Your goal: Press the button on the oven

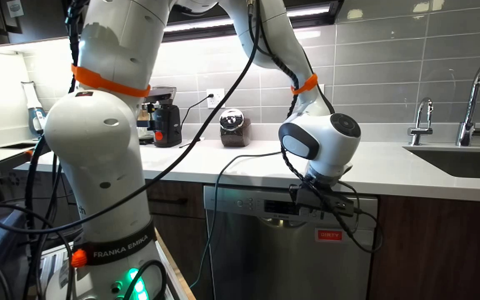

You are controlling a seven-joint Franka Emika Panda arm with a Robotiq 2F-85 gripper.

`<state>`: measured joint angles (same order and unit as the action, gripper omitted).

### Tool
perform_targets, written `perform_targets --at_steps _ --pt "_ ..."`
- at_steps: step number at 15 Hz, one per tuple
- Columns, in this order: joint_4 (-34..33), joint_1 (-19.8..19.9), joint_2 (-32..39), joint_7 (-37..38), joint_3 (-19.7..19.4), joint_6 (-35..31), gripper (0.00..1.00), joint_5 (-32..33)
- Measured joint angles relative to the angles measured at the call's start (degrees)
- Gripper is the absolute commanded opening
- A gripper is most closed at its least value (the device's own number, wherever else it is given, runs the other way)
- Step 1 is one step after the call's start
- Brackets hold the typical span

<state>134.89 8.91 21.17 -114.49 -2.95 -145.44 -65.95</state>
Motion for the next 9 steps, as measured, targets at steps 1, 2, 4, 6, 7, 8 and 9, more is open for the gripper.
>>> perform_targets --at_steps 1,2,4,6,7,8,9 --pt "0.1 -0.1 -0.2 0.8 -0.1 -0.3 0.78 0.5" --pt "0.2 -0.2 -0.4 1.6 -0.2 -0.6 0.86 1.0" --pt "0.4 -0.4 -0.8 3.7 -0.3 -1.4 0.99 2.5" --pt "0.6 -0.7 -1.1 6.1 -0.4 -2.3 1.0 4.5" --pt "0.8 -0.8 -1.3 7.7 -0.4 -3.0 1.0 5.8" --pt "1.0 -1.0 -1.6 9.6 -0.4 -3.9 1.0 7.3" --pt "1.3 -1.2 -1.8 11.6 -0.4 -4.6 1.0 9.0"
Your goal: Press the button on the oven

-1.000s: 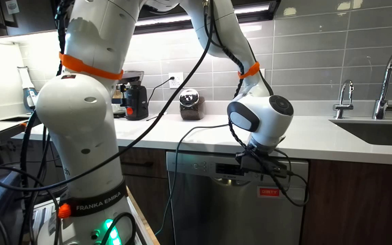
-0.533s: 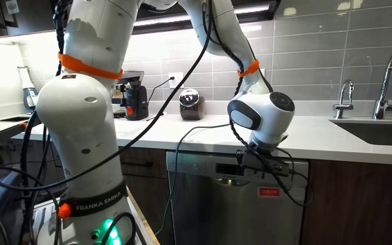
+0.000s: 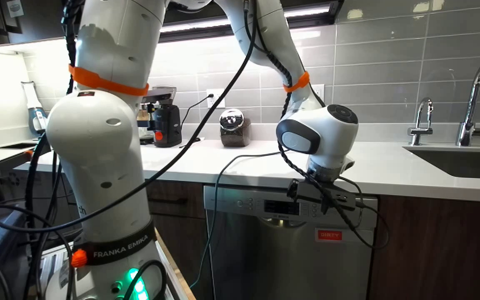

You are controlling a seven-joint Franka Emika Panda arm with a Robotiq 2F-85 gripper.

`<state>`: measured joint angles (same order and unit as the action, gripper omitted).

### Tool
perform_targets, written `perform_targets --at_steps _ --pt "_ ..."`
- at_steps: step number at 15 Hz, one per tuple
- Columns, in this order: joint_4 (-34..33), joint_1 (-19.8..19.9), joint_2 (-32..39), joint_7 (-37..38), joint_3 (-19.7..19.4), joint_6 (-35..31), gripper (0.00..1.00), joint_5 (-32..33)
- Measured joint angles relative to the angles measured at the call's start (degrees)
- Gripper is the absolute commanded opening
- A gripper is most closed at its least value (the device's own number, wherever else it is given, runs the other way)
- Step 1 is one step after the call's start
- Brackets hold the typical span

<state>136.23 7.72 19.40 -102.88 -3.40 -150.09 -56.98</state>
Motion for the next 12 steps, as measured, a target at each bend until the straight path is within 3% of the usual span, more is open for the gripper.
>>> perform_targets --at_steps 5,12 --pt "1.5 -0.8 -1.1 12.2 -0.1 -2.5 1.0 10.8" --pt "3.5 -0.9 -4.5 32.3 -0.1 -2.8 1.0 31.2"
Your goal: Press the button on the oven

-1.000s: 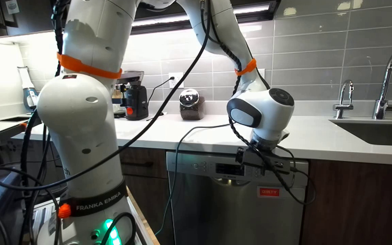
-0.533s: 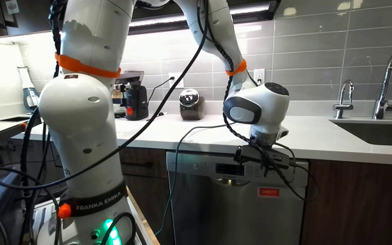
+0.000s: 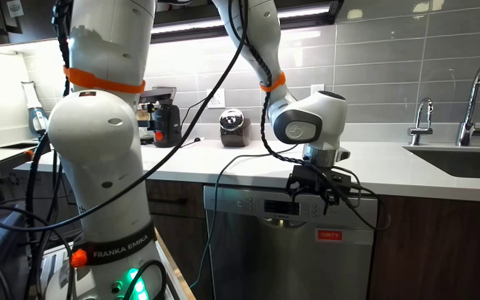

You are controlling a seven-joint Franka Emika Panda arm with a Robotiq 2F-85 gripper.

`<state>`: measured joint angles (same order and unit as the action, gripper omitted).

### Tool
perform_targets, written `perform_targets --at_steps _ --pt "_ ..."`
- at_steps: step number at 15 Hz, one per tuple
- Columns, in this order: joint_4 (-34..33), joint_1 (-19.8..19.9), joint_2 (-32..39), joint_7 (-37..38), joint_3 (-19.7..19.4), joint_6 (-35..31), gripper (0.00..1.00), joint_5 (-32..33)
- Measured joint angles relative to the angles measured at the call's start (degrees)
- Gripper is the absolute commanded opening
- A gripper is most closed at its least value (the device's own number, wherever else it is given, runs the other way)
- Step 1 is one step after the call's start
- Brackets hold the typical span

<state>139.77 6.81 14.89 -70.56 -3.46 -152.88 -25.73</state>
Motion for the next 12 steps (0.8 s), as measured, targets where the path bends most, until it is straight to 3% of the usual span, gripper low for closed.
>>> perform_targets --at_steps 6,12 --pt "1.6 -0.1 -4.2 13.4 0.1 0.6 1.0 14.8" --pt "1.8 -0.3 -9.2 18.6 0.9 7.2 1.0 19.3"
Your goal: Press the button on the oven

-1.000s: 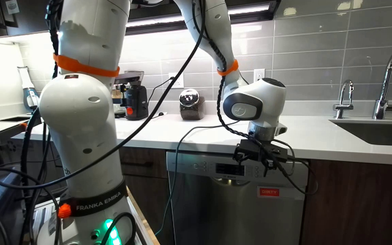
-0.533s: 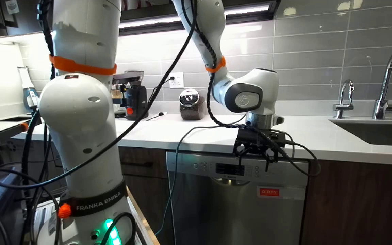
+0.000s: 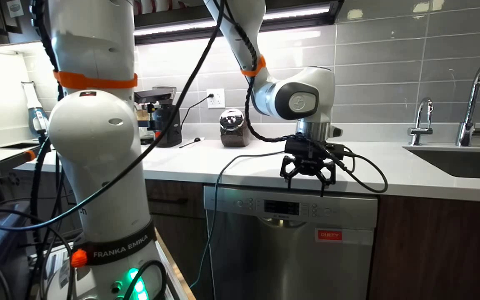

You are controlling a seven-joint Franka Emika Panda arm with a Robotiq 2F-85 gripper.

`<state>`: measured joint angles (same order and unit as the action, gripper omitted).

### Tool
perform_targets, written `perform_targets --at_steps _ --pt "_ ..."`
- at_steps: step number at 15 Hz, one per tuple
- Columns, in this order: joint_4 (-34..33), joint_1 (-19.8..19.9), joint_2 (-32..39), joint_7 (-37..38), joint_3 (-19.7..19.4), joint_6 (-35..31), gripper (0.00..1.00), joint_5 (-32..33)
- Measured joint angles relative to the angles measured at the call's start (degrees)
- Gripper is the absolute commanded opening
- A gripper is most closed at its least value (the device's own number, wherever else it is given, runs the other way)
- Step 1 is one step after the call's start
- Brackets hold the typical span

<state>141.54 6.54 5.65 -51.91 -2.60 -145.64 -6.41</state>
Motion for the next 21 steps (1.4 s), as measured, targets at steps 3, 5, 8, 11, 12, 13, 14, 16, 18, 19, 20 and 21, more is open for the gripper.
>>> perform_targets --at_steps 3,5,8,11,12,13,14,16,18,19,20,21 --pt "0.0 -0.6 -2.7 1.8 0.0 3.6 1.0 1.6" --pt "0.0 -1.1 -4.5 3.2 0.1 5.1 1.0 2.6" --pt "0.0 -1.9 -6.9 4.3 0.1 6.6 1.0 3.7" --pt "0.0 -2.6 -8.9 4.8 0.1 7.0 1.0 4.0" --pt "0.0 -2.9 -9.5 5.1 0.1 7.1 1.0 4.3" --pt "0.0 -3.1 -10.1 5.6 0.1 7.1 1.0 4.7" --pt "0.0 -3.2 -10.7 6.0 0.1 7.2 1.0 5.2" --pt "0.0 -3.5 -11.6 6.9 0.1 7.6 1.0 5.9" --pt "0.0 -3.8 -12.5 7.6 0.1 7.9 1.0 6.1" --pt "0.0 -3.9 -12.8 7.9 0.1 7.9 1.0 6.1" --pt "0.0 -4.0 -13.2 8.3 0.1 8.0 1.0 6.2" --pt "0.0 -4.0 -13.5 8.6 0.1 8.1 1.0 6.2"
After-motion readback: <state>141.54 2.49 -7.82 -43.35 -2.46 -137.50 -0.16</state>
